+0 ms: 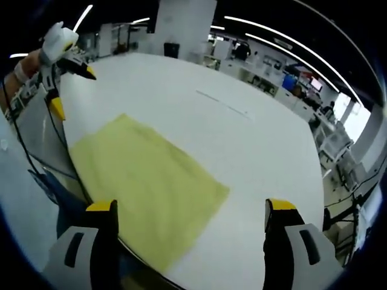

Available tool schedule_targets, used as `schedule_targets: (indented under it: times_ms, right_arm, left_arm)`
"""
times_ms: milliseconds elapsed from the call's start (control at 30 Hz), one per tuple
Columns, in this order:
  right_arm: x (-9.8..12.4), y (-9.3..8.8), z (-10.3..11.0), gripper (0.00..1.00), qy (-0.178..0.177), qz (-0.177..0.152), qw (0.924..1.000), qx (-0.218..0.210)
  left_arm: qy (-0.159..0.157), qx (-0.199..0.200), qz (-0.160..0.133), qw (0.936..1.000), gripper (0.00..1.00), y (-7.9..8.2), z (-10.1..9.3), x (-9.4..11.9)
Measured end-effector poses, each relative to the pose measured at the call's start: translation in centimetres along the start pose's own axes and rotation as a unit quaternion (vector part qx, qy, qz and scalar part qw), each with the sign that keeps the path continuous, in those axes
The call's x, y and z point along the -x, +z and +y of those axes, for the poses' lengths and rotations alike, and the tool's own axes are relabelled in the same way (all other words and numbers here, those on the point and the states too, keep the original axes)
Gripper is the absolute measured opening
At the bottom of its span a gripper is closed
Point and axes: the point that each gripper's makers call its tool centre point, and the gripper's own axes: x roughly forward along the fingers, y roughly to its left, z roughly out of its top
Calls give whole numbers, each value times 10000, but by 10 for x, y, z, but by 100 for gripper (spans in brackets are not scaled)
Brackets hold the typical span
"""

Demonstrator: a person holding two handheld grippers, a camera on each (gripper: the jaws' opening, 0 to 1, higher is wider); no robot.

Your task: Fold the garment on the visible template until the final outline fits inside the template.

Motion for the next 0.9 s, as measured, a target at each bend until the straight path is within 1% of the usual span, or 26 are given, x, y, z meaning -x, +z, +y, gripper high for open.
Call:
schedule_targets:
  times_ms: [200,367,433,767,900]
  right_arm:
    - [-1,2,0,100,13,5,10000,19]
    - [-1,3,2,100,52,-1,10000,21]
    - [-2,3,2,100,49,-8,10000,21]
    - [-3,3,2,100,83,46,10000,21]
    - [-2,2,1,100,58,57,10000,6]
  left_arm:
    - [4,-8,-40,10000,100,2,3,0]
    - [24,-6,-11,10000,100,2,3,1]
    - [10,5,-52,10000,100,3,4,1]
    - [29,-29,-16,10000,100,2,6,1]
    - [-26,-23,-47,10000,100,3,4,1]
